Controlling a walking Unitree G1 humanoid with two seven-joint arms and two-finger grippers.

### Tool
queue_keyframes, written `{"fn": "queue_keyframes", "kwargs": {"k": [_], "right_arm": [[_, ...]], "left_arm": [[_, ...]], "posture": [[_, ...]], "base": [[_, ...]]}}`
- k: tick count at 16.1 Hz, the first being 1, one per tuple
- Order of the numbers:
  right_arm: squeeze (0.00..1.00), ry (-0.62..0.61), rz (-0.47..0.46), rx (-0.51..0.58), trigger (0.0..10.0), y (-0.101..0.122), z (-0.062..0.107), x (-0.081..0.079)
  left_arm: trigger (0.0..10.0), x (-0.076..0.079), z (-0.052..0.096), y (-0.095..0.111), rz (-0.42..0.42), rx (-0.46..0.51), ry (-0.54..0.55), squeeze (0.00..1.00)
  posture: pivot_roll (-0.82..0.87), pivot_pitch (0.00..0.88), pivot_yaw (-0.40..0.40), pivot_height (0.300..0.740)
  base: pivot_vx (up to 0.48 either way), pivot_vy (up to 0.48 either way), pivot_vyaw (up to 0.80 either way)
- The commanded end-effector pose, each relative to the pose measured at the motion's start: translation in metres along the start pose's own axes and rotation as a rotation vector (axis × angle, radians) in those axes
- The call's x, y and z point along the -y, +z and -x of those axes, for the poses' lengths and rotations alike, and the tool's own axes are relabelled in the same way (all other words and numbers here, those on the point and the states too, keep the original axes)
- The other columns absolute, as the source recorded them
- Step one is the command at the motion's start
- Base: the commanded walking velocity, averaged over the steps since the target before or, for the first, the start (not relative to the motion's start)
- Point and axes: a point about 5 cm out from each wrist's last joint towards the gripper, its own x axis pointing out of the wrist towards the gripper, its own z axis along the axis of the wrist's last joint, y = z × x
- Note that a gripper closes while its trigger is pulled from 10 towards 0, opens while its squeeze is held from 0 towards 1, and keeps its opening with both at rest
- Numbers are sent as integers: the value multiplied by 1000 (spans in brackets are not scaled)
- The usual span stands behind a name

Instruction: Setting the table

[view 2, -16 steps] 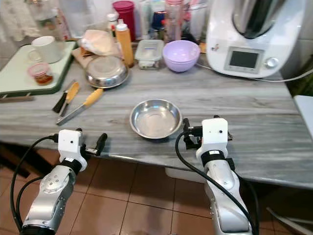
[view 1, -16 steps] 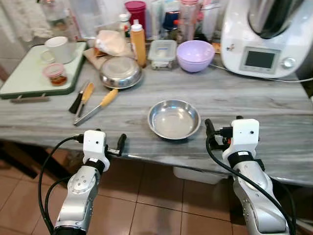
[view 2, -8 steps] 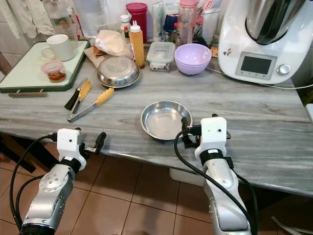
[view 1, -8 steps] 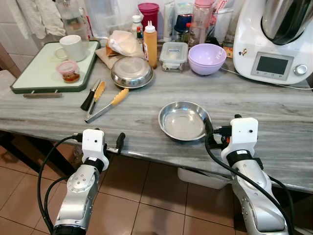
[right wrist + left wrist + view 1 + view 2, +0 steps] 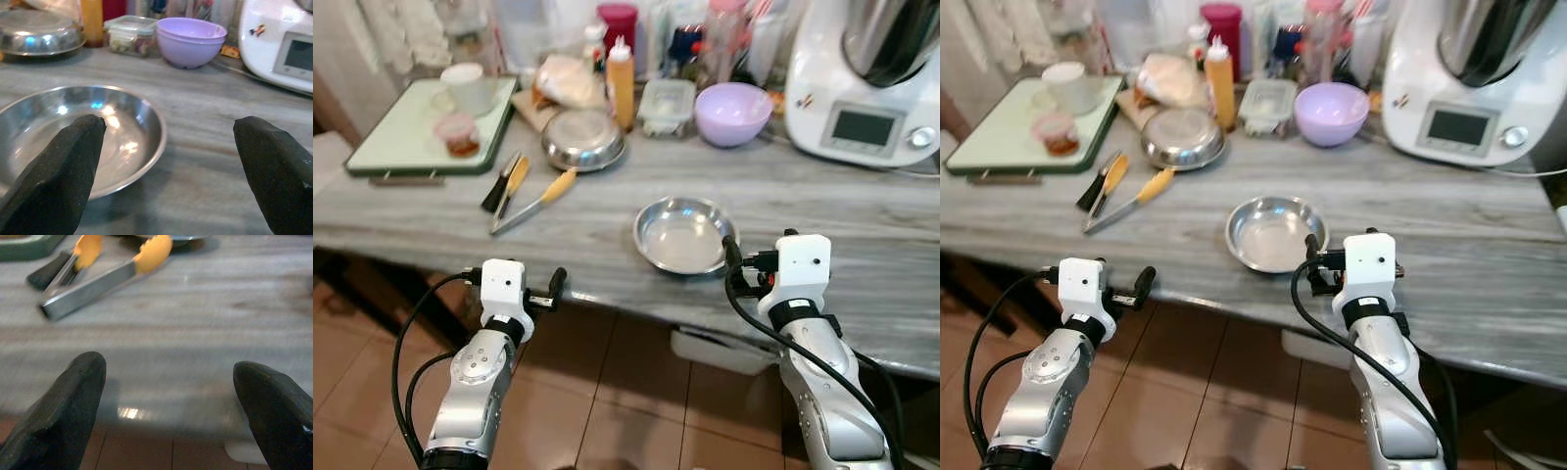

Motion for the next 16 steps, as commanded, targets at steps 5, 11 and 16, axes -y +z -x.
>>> {"fn": "queue_keyframes", "kwargs": {"k": [5,11,16], "right_arm": [[0,3,-5,0,10000,0,-1,-1],[0,-1,-41,-4,10000,-1,-3,-1],[0,-46,-49,-38,10000,-5,-5,4]], "left_arm": [[10000,-2,1,-2,2,-15,10,0],[10000,-3,-1,0,-5,-14,13,0],[10000,-4,-2,1,-8,-15,14,0]], "posture": [[-73,69,41,740],[-71,65,45,740],[-70,65,50,740]], "base": [[-256,0,0],[-258,0,0],[-261,0,0]]}}
